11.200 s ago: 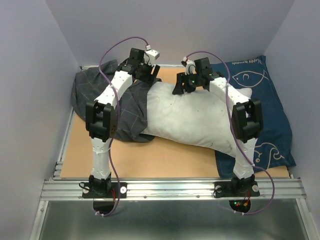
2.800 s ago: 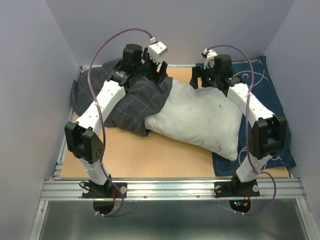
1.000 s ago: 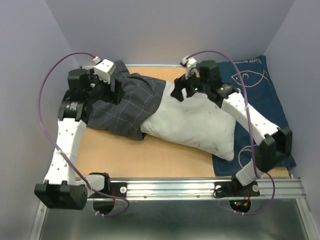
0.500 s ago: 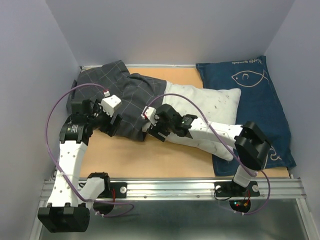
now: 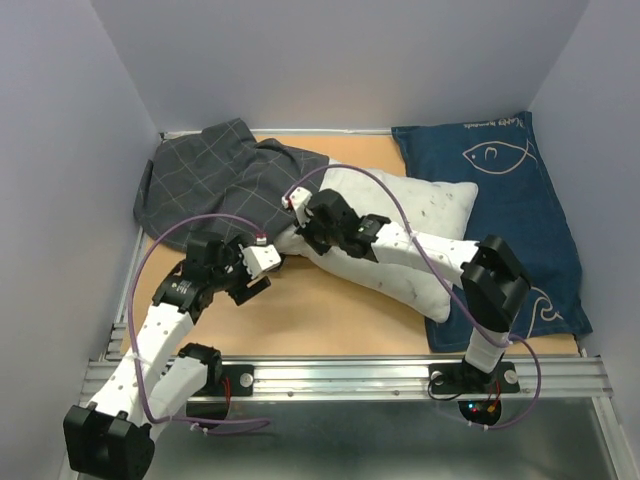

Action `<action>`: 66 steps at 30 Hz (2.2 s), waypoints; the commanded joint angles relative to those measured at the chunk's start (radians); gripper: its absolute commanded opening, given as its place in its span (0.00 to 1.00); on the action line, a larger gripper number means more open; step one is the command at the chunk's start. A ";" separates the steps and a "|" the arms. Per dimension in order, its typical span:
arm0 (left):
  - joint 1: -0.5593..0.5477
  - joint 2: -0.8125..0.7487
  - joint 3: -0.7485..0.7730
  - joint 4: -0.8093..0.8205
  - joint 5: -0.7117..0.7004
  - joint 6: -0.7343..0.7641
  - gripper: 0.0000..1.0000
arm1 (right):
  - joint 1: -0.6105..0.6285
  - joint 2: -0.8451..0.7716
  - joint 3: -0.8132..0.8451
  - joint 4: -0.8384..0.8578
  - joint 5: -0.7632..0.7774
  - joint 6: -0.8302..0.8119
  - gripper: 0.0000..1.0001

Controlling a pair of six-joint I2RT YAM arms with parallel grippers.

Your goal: Put the pillow into the pillowcase

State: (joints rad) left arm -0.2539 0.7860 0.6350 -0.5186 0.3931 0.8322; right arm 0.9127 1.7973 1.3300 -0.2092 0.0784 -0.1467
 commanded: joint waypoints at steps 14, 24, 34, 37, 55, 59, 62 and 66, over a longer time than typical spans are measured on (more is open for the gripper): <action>-0.093 0.320 -0.037 0.663 -0.138 -0.472 0.62 | -0.115 -0.038 0.190 0.025 -0.275 0.236 0.00; -0.197 0.303 0.023 0.634 0.014 -0.357 0.00 | -0.152 -0.009 0.233 0.021 -0.347 0.301 0.01; -0.472 0.294 0.331 0.434 0.194 -0.447 0.00 | -0.170 0.118 0.385 0.022 -0.410 0.467 0.00; -0.466 0.285 0.316 0.384 0.150 -0.401 0.00 | -0.199 0.125 0.388 0.022 -0.437 0.519 0.01; -0.196 0.384 0.994 0.238 0.247 -0.571 0.00 | -0.222 0.003 0.459 0.148 -1.124 1.054 0.01; -0.196 0.450 0.944 0.295 0.242 -0.604 0.00 | -0.271 0.088 0.485 0.194 -1.140 1.150 0.01; -0.193 0.482 0.838 0.342 0.219 -0.593 0.00 | -0.343 0.155 0.417 0.195 -1.117 1.096 0.01; -0.185 0.620 0.726 0.353 0.196 -0.617 0.00 | -0.426 0.252 0.312 0.191 -1.053 1.030 0.01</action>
State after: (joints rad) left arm -0.4366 1.2781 1.4334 -0.2428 0.5838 0.2497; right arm 0.5705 1.9572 1.7256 -0.0265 -1.0210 0.9031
